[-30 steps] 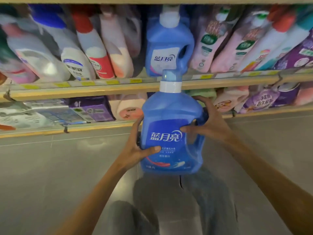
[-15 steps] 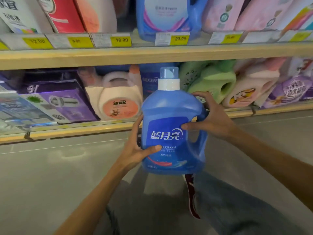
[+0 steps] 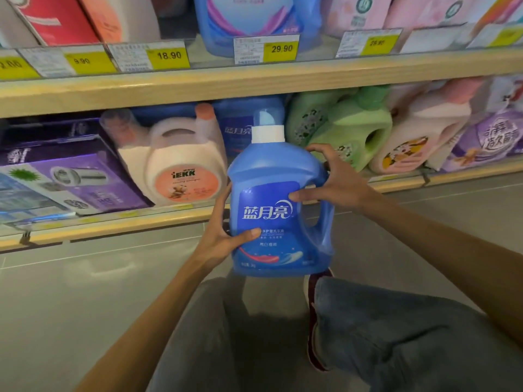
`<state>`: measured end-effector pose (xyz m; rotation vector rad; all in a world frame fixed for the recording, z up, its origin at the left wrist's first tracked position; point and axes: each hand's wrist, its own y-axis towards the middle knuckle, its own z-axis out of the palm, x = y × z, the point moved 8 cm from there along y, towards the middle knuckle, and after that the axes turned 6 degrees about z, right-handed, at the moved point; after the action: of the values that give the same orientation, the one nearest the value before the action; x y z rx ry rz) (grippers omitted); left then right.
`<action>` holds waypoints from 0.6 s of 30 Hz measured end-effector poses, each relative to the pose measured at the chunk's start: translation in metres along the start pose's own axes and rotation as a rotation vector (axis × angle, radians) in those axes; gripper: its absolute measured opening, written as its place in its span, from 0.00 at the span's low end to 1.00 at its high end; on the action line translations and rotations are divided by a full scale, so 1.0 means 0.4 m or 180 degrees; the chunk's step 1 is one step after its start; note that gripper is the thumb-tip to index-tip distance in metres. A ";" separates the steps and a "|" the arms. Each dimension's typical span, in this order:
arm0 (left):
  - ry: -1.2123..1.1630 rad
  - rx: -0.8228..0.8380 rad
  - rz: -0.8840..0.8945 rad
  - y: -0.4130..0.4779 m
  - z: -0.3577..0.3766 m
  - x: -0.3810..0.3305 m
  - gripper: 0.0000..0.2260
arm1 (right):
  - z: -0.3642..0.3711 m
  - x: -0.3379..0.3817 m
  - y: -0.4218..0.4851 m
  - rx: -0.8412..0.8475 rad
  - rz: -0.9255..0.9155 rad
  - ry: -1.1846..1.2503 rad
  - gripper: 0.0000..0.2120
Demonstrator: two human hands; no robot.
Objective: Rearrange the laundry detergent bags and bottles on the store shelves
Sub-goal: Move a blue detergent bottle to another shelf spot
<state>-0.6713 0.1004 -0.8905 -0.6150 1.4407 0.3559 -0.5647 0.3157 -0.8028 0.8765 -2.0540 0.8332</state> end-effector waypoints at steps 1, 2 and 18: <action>0.0015 -0.0012 0.0005 0.010 -0.001 0.003 0.43 | 0.001 -0.004 0.014 0.0026 0.0012 0.0000 0.41; 0.0038 -0.0026 0.0014 0.019 -0.002 0.004 0.42 | 0.003 -0.009 0.028 0.0046 0.0013 0.0002 0.42; 0.0439 -0.0172 0.0060 0.202 -0.030 0.037 0.43 | -0.012 -0.081 0.216 0.0001 -0.0143 0.0423 0.43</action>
<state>-0.7258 0.1558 -0.9194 -0.6809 1.5737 0.3742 -0.6148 0.3772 -0.8499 0.8415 -1.9125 0.8447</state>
